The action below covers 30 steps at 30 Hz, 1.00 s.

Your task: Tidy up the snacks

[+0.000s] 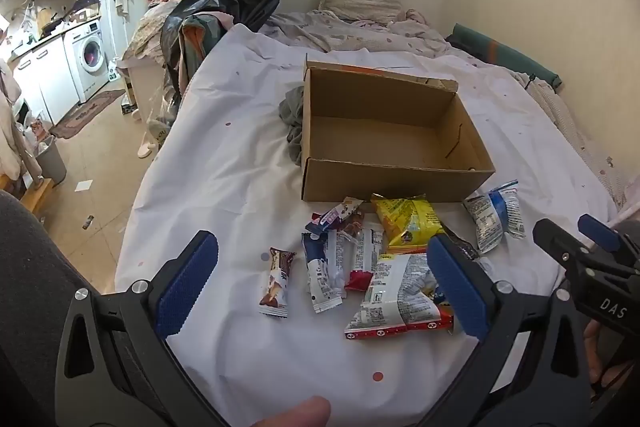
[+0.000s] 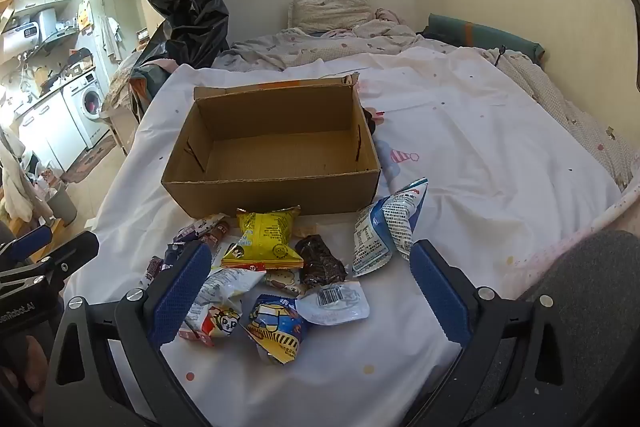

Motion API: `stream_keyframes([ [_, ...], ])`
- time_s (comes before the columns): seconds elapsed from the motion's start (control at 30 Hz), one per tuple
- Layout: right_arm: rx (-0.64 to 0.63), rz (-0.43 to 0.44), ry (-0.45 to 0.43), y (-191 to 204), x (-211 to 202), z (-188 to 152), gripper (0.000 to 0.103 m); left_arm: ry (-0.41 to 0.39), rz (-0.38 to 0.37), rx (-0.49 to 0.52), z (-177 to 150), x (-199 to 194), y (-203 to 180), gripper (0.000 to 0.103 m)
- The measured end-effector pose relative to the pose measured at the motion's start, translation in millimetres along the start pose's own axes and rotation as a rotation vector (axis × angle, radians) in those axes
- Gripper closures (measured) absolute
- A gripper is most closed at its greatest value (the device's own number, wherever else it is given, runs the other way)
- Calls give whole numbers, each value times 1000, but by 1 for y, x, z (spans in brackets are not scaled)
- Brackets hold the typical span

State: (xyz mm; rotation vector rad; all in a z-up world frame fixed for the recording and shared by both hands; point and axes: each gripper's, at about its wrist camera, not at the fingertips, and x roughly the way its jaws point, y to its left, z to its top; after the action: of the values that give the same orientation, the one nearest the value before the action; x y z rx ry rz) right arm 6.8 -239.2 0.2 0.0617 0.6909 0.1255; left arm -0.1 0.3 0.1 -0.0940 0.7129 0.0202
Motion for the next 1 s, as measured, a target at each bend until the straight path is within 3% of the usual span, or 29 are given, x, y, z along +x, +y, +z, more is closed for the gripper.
stream_keyframes([
  [1.0,-3,-8,-1,0,-1,-1,1,-18,1,0,2,-3,2,0],
])
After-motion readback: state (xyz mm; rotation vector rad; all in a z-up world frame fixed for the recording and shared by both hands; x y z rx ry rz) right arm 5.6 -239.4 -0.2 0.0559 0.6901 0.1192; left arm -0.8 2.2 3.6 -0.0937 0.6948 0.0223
